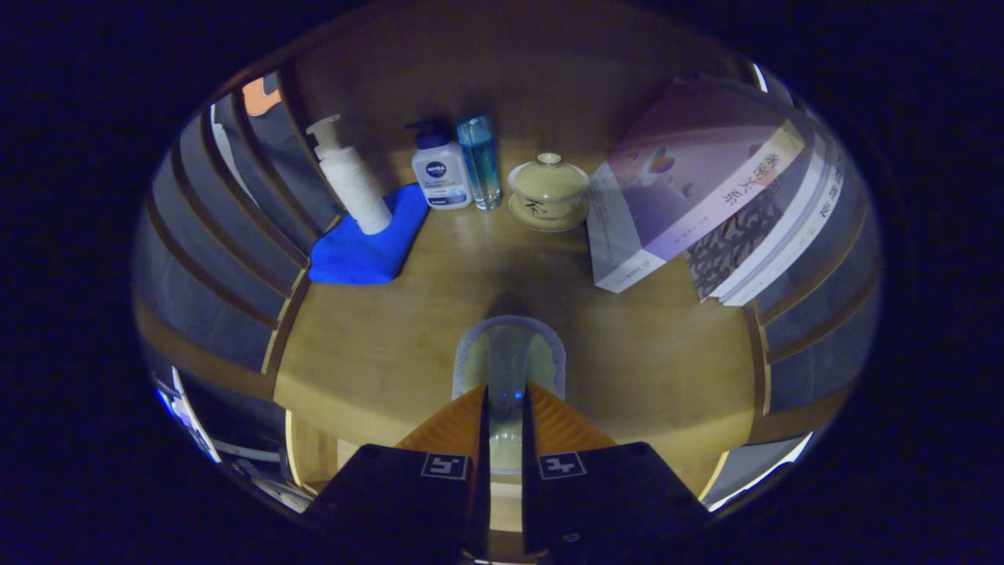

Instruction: Pull open the drawer, take out the items inside it, and place them on the countertop above the cabinet.

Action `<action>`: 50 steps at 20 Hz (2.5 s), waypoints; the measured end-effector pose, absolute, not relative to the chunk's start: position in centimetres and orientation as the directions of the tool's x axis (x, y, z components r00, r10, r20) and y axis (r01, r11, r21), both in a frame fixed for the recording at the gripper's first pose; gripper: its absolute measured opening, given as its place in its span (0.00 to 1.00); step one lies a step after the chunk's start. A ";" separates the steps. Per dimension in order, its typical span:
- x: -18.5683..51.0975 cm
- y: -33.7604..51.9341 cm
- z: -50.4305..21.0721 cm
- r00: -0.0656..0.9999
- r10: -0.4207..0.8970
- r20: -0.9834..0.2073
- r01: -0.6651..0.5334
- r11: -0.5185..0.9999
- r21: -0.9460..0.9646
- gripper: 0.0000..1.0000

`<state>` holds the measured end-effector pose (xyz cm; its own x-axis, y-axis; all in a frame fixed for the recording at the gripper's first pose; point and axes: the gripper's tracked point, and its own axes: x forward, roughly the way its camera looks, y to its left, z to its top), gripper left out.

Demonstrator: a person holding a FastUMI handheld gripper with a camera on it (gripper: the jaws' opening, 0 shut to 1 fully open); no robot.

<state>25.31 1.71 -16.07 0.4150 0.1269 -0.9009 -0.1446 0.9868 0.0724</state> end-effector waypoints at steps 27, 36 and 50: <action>16.0 2.2 -4.0 0.834 0.244 -0.495 -0.183 0.969 0.167 0.83; 6.0 0.2 -3.6 0.925 0.217 -0.311 -0.183 0.974 0.135 1.00; -6.3 -4.1 -13.3 0.992 0.061 -0.108 -0.060 0.998 0.014 1.00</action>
<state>-6.27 -4.08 -13.35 0.9923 0.0611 -0.1081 -0.0599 0.9981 0.0140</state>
